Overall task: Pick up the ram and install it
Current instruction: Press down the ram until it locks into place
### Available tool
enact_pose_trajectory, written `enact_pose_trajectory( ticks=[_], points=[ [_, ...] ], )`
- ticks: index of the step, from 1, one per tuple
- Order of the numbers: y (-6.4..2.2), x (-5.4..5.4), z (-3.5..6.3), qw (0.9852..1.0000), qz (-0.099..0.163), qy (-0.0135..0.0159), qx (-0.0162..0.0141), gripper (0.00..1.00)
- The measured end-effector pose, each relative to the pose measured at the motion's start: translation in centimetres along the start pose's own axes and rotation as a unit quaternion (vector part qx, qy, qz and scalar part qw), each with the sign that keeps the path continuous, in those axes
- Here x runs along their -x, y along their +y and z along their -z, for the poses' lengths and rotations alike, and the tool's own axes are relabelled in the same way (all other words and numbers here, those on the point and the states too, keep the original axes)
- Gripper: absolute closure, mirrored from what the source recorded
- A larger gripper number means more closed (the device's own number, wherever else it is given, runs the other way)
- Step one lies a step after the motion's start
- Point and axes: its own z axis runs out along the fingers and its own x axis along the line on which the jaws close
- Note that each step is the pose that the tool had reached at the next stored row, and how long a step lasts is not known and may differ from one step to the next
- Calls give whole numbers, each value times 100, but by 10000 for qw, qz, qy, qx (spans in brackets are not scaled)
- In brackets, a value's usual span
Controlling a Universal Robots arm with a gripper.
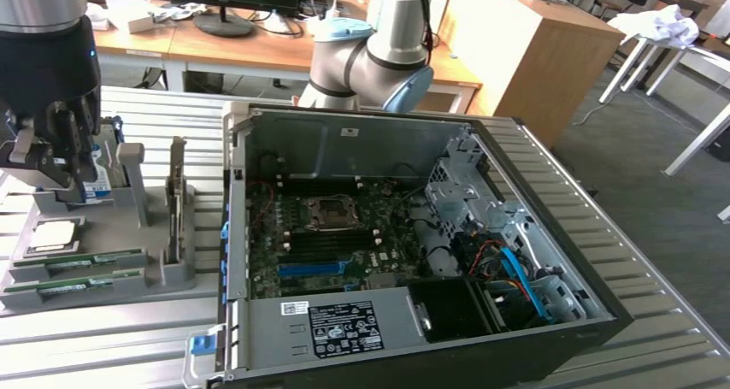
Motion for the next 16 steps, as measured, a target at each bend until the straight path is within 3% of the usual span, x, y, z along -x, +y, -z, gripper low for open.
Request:
enact_pose_trajectory(
  ticks=[16],
  points=[
    [-12,-67,-132,10000,20,3,14,64]
  ],
)
